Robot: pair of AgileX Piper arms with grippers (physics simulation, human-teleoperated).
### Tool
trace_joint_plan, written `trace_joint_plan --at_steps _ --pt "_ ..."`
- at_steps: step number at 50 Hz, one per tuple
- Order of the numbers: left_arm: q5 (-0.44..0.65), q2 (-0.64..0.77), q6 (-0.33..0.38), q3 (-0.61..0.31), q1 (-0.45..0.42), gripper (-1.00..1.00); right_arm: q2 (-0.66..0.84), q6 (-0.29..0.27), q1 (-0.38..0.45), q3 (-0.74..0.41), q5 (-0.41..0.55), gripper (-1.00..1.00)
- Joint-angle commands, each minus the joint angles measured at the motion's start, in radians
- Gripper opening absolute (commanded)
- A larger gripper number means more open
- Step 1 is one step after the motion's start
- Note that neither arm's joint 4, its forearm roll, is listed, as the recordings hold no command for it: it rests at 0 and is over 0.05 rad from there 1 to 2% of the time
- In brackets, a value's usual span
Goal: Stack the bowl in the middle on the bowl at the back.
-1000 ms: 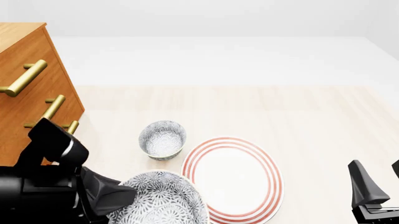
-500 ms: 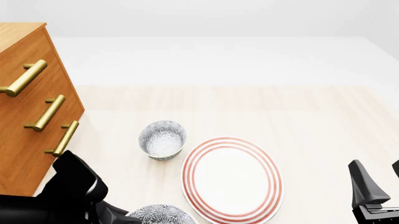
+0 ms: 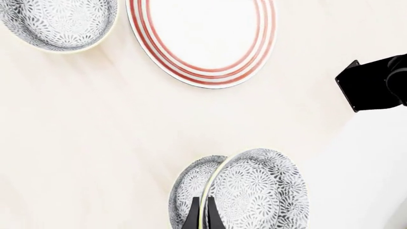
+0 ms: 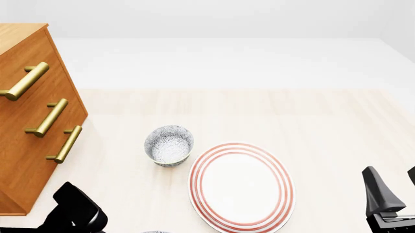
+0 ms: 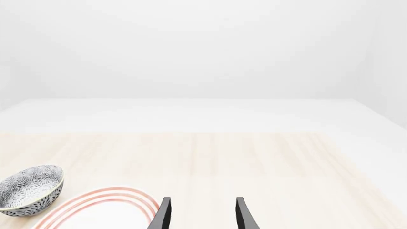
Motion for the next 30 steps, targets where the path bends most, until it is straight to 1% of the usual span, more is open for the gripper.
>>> trace_joint_plan --at_steps 1,4,12,13,30 --pt "-0.006 -0.043 -0.025 0.066 0.017 -1.00 0.000 0.001 0.000 0.000 0.000 1.00" --pt "-0.014 -0.037 -0.014 0.075 0.019 -1.00 0.000 0.002 0.000 0.000 0.000 1.00" --pt "-0.014 -0.039 -0.017 0.083 0.028 -1.00 0.002 0.004 0.000 0.000 -0.001 1.00" --pt "-0.014 -0.038 -0.015 0.082 0.029 1.00 0.001 0.004 0.000 0.000 -0.001 1.00" --pt "-0.005 -0.045 -0.008 0.076 0.045 1.00 -0.001 0.005 0.002 -0.002 0.003 1.00"
